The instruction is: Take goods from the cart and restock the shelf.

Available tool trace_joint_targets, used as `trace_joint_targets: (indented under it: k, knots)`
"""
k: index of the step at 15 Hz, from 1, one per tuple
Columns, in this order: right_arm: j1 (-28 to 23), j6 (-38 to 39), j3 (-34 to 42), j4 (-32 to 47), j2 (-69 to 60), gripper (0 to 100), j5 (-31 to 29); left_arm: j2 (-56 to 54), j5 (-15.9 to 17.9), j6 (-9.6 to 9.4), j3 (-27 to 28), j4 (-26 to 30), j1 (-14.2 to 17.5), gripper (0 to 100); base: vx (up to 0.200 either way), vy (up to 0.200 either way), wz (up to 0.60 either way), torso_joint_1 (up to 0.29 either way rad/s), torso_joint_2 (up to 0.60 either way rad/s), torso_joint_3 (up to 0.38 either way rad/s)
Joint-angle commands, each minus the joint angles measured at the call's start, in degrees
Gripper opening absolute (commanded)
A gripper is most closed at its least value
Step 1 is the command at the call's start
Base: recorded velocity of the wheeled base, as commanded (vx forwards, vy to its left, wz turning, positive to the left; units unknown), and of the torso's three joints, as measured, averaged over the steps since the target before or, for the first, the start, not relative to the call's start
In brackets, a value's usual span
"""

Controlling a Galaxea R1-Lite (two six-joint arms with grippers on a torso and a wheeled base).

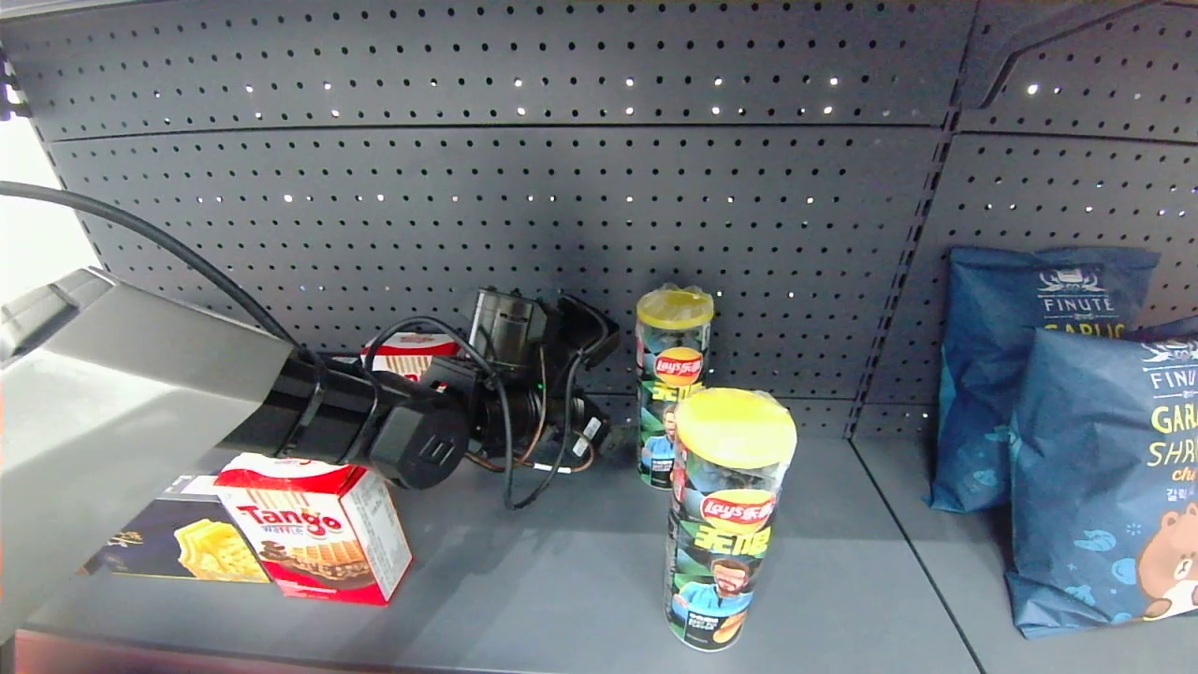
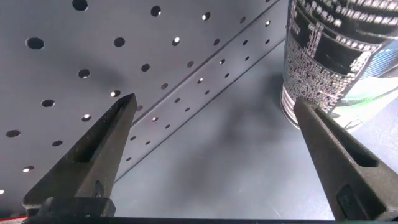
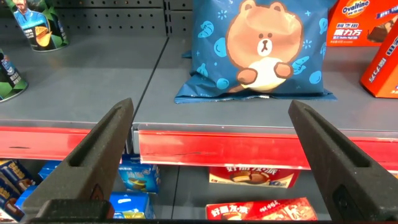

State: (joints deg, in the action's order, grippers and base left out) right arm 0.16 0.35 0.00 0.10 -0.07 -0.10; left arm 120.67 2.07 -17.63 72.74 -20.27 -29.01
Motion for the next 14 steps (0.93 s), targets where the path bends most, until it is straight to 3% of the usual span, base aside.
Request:
trace_joint_targets:
  k: [1, 11, 14]
  knots:
    - [0.0, 0.0, 0.0, 0.0, 0.1, 100, 0.0, 0.4, 0.0, 0.05, 0.0, 0.0, -0.3, 100, 0.0, 0.0, 0.0, 0.0, 0.0, 0.0]
    - [0.0, 0.0, 0.0, 0.0, 0.1, 100, 0.0, 1.2, -0.1, 0.05, 0.3, -1.4, -0.4, 100, 0.0, 0.0, 0.0, 0.0, 0.0, 0.0]
    - [0.0, 0.0, 0.0, 0.0, 0.1, 100, 0.0, -4.4, 0.0, -0.39, 0.5, -1.8, 1.4, 100, 0.0, 0.0, 0.0, 0.0, 0.0, 0.0]
